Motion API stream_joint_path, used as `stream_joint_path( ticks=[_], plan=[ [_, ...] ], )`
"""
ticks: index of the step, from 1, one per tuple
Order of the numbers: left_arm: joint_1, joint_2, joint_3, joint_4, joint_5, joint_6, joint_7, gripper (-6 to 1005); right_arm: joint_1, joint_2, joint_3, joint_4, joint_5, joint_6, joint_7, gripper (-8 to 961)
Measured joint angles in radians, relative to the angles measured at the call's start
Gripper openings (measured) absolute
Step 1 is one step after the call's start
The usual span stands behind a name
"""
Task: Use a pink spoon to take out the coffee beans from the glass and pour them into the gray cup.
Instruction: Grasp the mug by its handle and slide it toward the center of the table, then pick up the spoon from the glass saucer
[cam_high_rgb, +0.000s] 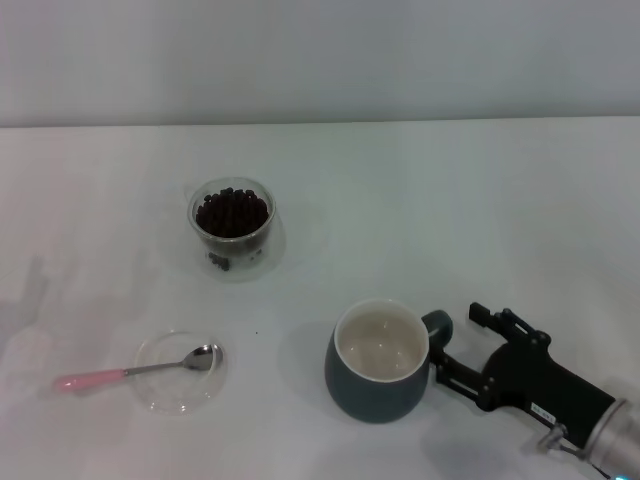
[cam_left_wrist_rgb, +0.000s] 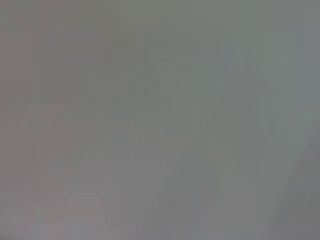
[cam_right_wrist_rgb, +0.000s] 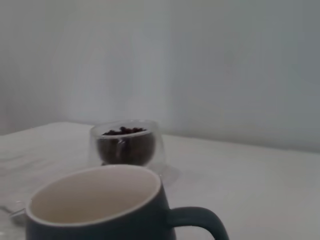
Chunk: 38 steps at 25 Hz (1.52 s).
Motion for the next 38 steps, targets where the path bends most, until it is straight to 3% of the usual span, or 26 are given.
stream_joint_path(
  ticks=[3, 9, 17, 22, 28, 34, 38],
  plan=[
    [0.001, 0.0, 0.0, 0.0, 0.0, -0.002, 0.0, 714, -0.015, 0.001, -0.033, -0.036, 0.0, -0.036, 0.067, 775],
    [0.002, 0.0, 0.0, 0.0, 0.0, -0.006, 0.0, 713, -0.064, -0.001, -0.059, -0.092, 0.0, -0.09, 0.129, 869],
    [0.033, 0.007, 0.016, 0.005, 0.017, -0.006, -0.076, 714, -0.154, -0.003, -0.136, -0.249, 0.007, -0.224, 0.315, 866],
    [0.123, 0.035, 0.027, 0.055, 0.099, -0.007, -0.407, 714, -0.194, 0.001, -0.026, -0.283, 0.106, -0.31, 0.279, 864],
    [0.161, 0.056, 0.027, 0.084, 0.274, -0.008, -0.705, 713, -0.148, 0.007, 0.13, -0.206, 0.206, -0.377, 0.086, 862],
    [0.151, 0.055, 0.028, 0.081, 0.388, 0.001, -0.866, 714, -0.109, 0.008, 0.233, -0.152, 0.211, -0.411, -0.026, 860],
    [0.162, 0.025, 0.02, 0.071, 0.386, 0.002, -0.861, 713, -0.1, 0.008, 0.239, -0.152, 0.212, -0.412, -0.03, 860]
  ],
)
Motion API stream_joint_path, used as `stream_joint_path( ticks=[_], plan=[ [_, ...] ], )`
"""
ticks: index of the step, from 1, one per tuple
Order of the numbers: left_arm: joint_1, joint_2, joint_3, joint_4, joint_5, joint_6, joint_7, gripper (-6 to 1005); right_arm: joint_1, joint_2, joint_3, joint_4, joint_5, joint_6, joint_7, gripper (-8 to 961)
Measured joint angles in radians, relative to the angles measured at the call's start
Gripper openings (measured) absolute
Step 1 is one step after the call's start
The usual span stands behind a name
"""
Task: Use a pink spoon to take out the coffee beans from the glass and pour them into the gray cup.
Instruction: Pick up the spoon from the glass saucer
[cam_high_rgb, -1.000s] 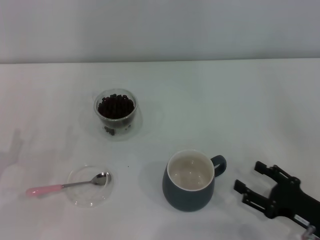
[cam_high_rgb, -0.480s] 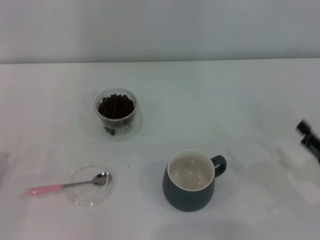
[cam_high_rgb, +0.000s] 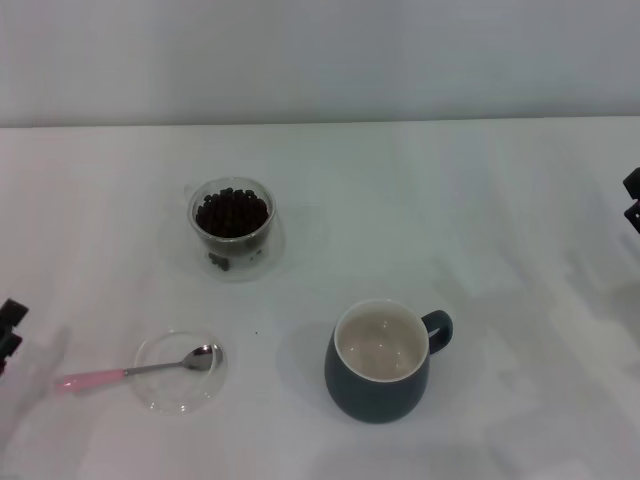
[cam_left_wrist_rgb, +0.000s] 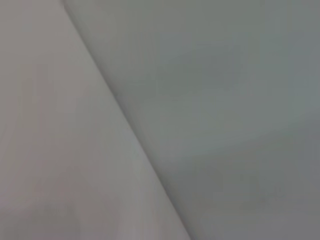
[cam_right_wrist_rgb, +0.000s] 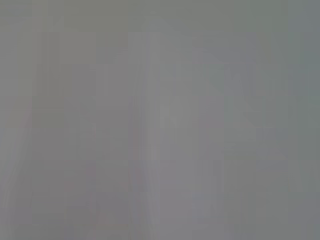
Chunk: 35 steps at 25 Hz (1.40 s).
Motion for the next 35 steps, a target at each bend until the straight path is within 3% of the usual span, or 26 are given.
stream_joint_path(
  ticks=[3, 16, 20, 27, 31, 35],
  plan=[
    [0.016, -0.019, -0.004, -0.015, -0.029, -0.007, 0.047, 713, 0.008, 0.0, 0.001, -0.003, 0.001, 0.005, 0.001, 860],
    [-0.017, -0.048, -0.03, -0.281, -0.29, -0.153, 0.389, 713, 0.107, -0.002, 0.153, -0.034, 0.002, 0.13, -0.018, 860],
    [-0.052, -0.048, -0.146, -0.344, -0.234, -0.155, 0.46, 714, 0.144, -0.002, 0.159, -0.056, 0.002, 0.159, -0.013, 860],
    [-0.064, -0.047, -0.421, -0.415, 0.007, -0.156, 0.601, 714, 0.179, -0.001, 0.156, -0.082, 0.0, 0.189, -0.013, 860],
    [-0.058, -0.047, -0.503, -0.442, 0.122, -0.142, 0.642, 714, 0.191, 0.0, 0.153, -0.082, -0.004, 0.196, -0.013, 860],
    [-0.055, -0.047, -0.507, -0.468, 0.134, -0.139, 0.672, 714, 0.197, 0.0, 0.151, -0.079, -0.007, 0.198, -0.012, 860]
  ],
)
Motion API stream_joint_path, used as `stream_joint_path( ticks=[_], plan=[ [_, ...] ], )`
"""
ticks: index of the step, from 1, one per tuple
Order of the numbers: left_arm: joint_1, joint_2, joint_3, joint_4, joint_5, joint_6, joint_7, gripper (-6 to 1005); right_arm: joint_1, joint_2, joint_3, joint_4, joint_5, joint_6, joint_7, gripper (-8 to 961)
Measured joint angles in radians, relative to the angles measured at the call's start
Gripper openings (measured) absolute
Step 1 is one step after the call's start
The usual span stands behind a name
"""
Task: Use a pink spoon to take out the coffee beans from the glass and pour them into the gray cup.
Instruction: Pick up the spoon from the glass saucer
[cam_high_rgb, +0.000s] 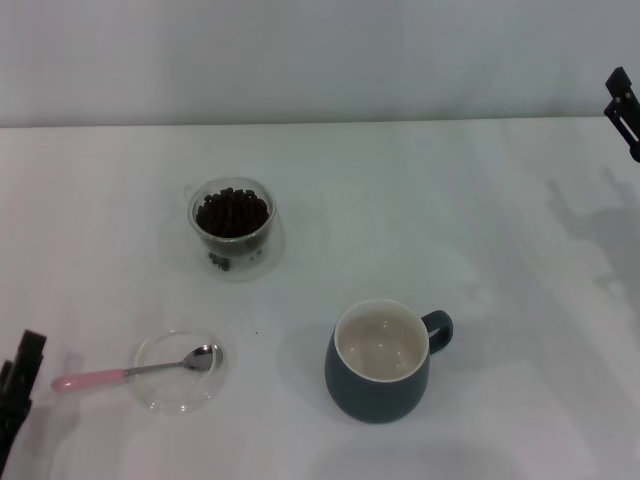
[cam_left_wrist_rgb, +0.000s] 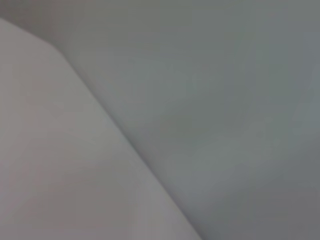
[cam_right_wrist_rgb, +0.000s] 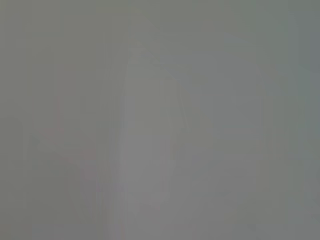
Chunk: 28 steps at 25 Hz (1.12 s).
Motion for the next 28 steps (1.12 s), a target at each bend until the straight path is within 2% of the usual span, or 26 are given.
stream_joint_path(
  ticks=[8, 28],
  plan=[
    [0.057, -0.002, -0.002, -0.015, 0.026, 0.006, 0.019, 713, 0.001, 0.0, -0.002, -0.001, 0.0, -0.008, 0.001, 860],
    [-0.003, -0.001, -0.017, -0.013, 0.167, 0.065, 0.038, 713, 0.034, 0.0, -0.004, -0.002, -0.002, 0.003, 0.001, 860]
  ],
)
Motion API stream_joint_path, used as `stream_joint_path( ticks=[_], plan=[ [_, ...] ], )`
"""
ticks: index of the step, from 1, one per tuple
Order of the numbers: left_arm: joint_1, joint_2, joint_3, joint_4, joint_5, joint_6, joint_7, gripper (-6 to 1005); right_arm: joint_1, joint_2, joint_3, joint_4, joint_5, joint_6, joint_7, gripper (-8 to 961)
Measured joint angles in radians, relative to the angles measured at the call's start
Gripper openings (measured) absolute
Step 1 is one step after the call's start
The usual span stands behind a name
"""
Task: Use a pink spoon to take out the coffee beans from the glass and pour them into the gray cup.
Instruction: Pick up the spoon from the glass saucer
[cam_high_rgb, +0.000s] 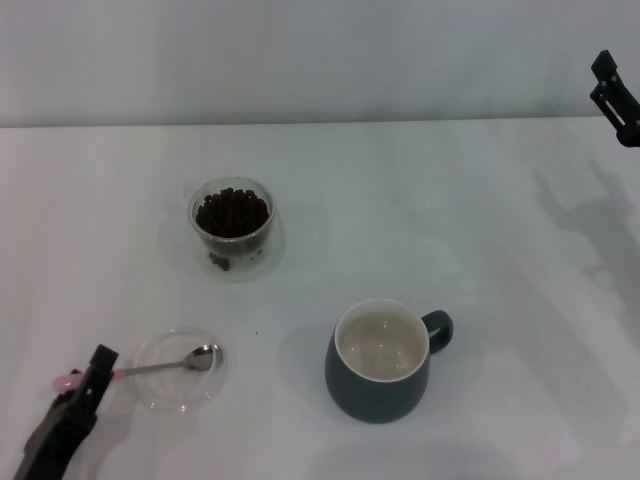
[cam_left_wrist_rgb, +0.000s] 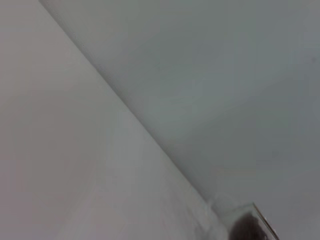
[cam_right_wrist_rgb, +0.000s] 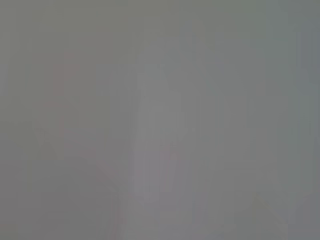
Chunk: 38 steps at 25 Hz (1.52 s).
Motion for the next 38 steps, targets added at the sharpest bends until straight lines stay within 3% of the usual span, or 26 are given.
stream_joint_path(
  ticks=[7, 12, 17, 28, 33, 38],
  plan=[
    [0.003, 0.0, -0.006, 0.001, 0.022, 0.004, 0.004, 714, 0.0, 0.0, 0.0, -0.001, 0.0, 0.012, 0.0, 860],
    [0.017, -0.001, -0.024, -0.004, 0.049, -0.016, 0.016, 626, -0.003, -0.001, 0.0, -0.003, 0.0, 0.013, 0.0, 860],
    [0.024, -0.001, -0.025, -0.005, 0.055, -0.025, 0.018, 376, -0.01, -0.003, 0.0, -0.004, 0.0, 0.013, 0.0, 860],
    [0.026, 0.005, -0.025, 0.003, 0.084, -0.052, 0.031, 284, -0.031, -0.001, 0.0, -0.001, 0.002, 0.009, 0.0, 860],
    [0.03, 0.013, -0.018, 0.017, 0.092, -0.115, 0.04, 130, -0.033, 0.0, 0.0, 0.004, 0.001, 0.006, 0.0, 860],
    [0.046, 0.02, -0.016, 0.073, 0.127, -0.188, -0.001, 130, -0.035, 0.0, 0.0, 0.006, 0.0, 0.001, 0.005, 860]
  ],
)
